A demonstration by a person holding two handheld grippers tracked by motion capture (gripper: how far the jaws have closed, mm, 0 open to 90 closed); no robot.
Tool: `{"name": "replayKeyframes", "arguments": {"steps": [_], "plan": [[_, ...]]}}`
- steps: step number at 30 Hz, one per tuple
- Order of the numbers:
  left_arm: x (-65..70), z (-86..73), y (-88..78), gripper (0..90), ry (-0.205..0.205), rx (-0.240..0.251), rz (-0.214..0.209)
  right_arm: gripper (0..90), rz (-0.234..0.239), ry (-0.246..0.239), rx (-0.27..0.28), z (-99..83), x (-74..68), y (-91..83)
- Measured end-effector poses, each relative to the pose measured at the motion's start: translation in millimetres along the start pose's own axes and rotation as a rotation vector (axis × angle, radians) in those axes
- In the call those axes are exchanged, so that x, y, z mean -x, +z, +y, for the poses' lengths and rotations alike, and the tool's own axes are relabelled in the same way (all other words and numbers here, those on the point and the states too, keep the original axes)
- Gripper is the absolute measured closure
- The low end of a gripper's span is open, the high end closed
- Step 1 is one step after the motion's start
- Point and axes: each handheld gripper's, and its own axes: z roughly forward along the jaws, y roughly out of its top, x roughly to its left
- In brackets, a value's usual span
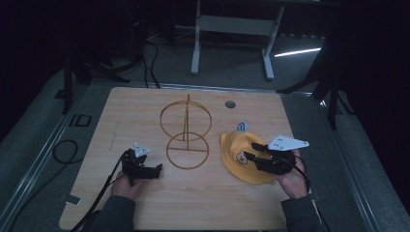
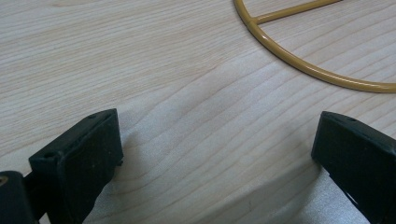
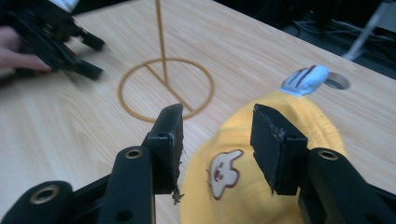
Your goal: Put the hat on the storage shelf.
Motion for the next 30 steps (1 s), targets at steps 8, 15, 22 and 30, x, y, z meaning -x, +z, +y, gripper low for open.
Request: {"name": "replayKeyframes", "arguments": {"steps": [8,15,22,30], "plan": [[0.0,0.0,0.0,1.9,-0.001,0.0,-0.001,46.4,-0.074,-0.083,-0.069,17.8,0.2,0.8],[-0.1,0.1,-0.3,1.9,0.0,-0.003,-0.002,39.9,-0.102,-0.07,-0.127,25.8,11.2,3.1],[-0.1,0.2,-0.3,1.9,0.0,-0.003,-0.002,35.3,-0.113,-0.063,-0.198,32.5,22.8,4.4],[0.1,0.1,-0.1,1.9,-0.003,-0.001,-0.001,37.3,-0.116,-0.077,-0.279,38.7,30.2,11.2]]}}
